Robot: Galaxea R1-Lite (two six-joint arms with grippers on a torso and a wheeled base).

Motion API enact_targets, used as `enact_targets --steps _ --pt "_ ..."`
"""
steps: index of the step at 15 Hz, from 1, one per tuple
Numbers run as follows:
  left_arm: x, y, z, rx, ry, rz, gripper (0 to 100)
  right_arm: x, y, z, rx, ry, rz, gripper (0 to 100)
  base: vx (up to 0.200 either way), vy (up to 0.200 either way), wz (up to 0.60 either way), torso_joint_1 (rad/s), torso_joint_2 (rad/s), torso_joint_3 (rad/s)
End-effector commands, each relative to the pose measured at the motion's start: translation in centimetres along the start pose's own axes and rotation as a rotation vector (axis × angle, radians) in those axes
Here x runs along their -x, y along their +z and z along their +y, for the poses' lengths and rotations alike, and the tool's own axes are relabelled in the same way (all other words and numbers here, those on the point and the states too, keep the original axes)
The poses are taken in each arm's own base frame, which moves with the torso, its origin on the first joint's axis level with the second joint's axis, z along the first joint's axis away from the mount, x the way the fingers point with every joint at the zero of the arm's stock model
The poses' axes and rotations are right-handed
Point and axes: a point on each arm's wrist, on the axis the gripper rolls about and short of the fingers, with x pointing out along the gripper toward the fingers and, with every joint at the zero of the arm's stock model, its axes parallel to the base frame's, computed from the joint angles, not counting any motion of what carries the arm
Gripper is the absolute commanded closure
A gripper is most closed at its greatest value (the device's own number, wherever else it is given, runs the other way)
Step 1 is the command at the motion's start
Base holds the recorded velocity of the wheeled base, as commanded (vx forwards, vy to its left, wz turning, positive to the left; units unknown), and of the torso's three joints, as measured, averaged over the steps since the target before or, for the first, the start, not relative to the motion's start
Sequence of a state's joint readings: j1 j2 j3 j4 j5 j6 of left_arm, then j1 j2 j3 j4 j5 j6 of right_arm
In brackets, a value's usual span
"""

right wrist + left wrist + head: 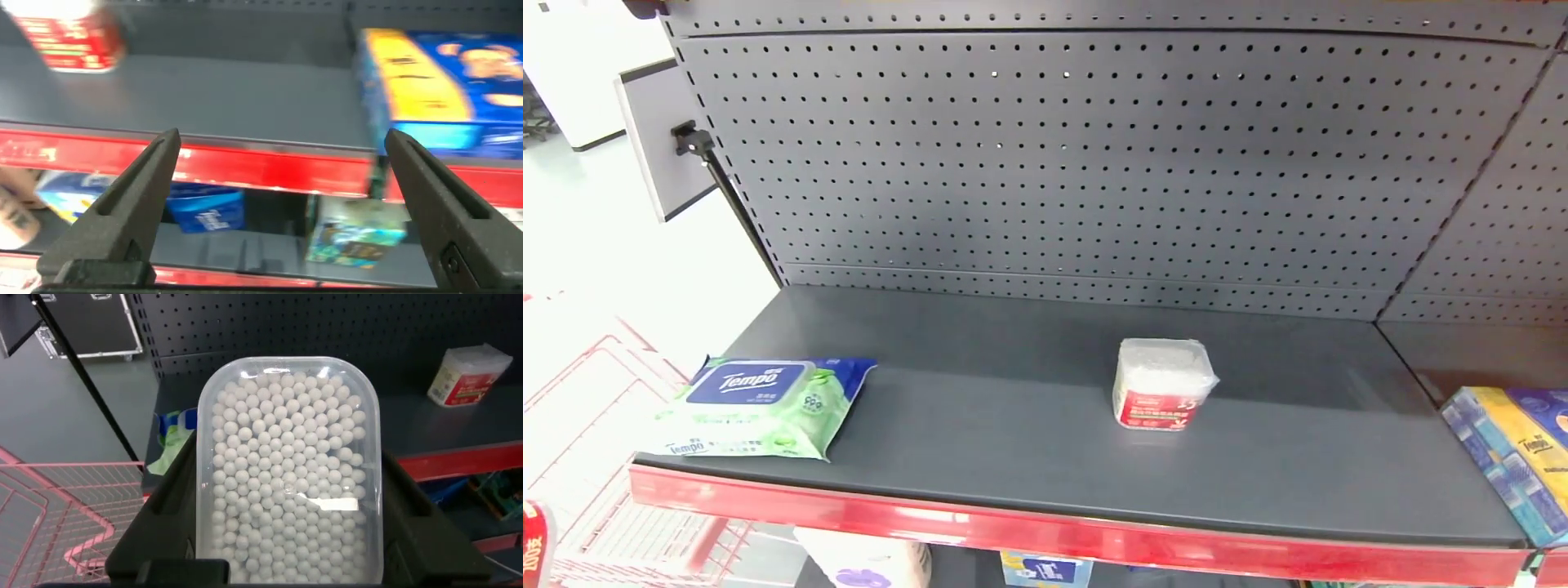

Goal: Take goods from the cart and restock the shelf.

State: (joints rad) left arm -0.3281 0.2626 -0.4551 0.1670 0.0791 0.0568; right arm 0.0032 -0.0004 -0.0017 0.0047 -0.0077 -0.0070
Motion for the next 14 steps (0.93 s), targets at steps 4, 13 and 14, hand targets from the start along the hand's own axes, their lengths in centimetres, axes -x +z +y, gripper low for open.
enact_targets --steps 4,13,14 --pt "0.0 0.0 0.0 0.000 0.000 0.004 100 0.0 0.0 0.0 0.002 0.001 0.001 0 0.000 -0.200 0.00 0.002 0.01 0.004" --pt "-0.6 0.0 0.0 -0.015 -0.006 0.031 100 -5.8 16.4 0.2 -0.084 0.100 0.047 0 0.000 -0.022 0.00 0.000 0.00 0.001" --pt "-1.1 0.1 -0.1 -0.016 -0.004 0.051 100 -8.3 17.1 0.7 -0.018 0.222 0.100 0 0.000 0.000 0.00 0.000 0.00 0.000"
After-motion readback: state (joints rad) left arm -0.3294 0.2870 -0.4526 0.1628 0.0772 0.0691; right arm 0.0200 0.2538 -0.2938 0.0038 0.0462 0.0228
